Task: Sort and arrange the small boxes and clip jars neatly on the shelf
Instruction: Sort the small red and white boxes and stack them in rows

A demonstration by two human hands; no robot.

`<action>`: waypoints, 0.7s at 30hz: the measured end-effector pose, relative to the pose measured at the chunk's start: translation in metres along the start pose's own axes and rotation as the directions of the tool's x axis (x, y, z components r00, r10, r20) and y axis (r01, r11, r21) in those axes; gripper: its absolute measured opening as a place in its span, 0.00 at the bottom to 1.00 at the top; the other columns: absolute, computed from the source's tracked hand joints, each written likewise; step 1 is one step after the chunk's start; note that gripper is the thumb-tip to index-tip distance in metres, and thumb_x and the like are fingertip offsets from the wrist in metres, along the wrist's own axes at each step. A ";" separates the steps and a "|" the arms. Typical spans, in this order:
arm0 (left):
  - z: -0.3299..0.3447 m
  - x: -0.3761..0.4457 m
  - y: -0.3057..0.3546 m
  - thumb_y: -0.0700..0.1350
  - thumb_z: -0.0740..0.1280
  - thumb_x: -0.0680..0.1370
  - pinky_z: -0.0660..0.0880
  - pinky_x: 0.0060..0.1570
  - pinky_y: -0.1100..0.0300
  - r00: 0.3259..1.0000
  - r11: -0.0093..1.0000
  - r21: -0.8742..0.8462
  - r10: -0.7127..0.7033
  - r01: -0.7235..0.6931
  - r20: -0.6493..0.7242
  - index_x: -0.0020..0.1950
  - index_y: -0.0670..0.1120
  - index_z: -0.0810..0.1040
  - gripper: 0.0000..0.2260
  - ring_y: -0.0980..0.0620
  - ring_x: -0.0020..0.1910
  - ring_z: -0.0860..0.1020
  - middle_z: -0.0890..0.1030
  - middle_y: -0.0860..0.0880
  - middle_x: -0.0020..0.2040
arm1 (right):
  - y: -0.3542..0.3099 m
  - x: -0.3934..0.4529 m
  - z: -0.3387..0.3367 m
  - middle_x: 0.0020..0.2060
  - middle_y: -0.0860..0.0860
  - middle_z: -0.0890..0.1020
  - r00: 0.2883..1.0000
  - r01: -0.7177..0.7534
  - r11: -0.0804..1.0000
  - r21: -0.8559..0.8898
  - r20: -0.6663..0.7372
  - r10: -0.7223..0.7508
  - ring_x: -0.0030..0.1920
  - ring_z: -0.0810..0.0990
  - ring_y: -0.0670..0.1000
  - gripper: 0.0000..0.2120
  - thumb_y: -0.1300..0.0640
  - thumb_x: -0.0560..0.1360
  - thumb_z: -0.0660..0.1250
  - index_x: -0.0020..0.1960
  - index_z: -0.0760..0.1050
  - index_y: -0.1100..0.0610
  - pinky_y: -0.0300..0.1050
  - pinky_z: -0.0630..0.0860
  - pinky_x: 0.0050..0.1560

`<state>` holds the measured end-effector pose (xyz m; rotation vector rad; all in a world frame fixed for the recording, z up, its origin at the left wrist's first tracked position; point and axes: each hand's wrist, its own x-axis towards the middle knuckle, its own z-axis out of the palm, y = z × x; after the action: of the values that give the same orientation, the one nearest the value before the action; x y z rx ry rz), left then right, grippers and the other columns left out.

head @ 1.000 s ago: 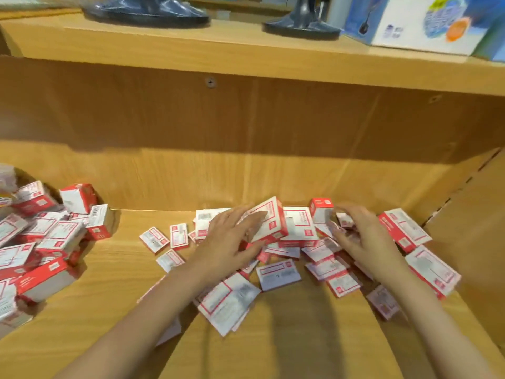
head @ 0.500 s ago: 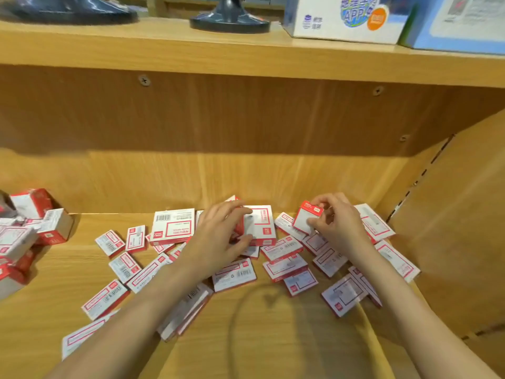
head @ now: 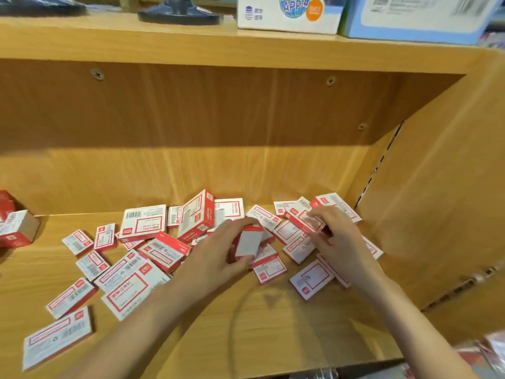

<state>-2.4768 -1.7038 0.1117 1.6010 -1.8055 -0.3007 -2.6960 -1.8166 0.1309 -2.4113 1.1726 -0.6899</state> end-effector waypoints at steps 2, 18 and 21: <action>-0.007 -0.003 -0.002 0.48 0.71 0.71 0.70 0.53 0.65 0.987 0.996 -0.029 -0.083 0.079 -0.135 0.66 0.54 0.66 0.26 0.58 0.56 0.72 0.72 0.58 0.59 | 0.003 0.010 0.000 0.65 0.51 0.71 0.998 -0.051 0.997 -0.066 0.041 0.053 0.65 0.66 0.51 0.22 0.57 0.73 0.68 0.66 0.68 0.56 0.37 0.58 0.61; -0.061 -0.037 -0.030 0.35 0.69 0.71 0.72 0.56 0.49 0.808 0.910 0.031 -0.351 0.414 -0.473 0.66 0.51 0.68 0.26 0.47 0.57 0.72 0.69 0.48 0.56 | -0.075 0.081 0.077 0.62 0.49 0.66 0.918 0.141 0.990 0.000 0.374 -0.131 0.61 0.69 0.50 0.38 0.43 0.61 0.76 0.66 0.64 0.48 0.49 0.70 0.60; -0.060 -0.038 -0.032 0.34 0.68 0.72 0.72 0.56 0.50 0.812 0.916 0.010 -0.351 0.401 -0.467 0.65 0.52 0.68 0.25 0.47 0.57 0.71 0.69 0.49 0.55 | -0.068 0.080 0.058 0.62 0.47 0.65 0.939 0.127 0.988 -0.091 0.331 -0.090 0.61 0.68 0.50 0.36 0.41 0.61 0.76 0.64 0.64 0.47 0.50 0.71 0.58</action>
<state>-2.4139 -1.6592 0.1238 1.9159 -1.1543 0.0087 -2.5782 -1.8343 0.1401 -2.5715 0.9691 -0.2427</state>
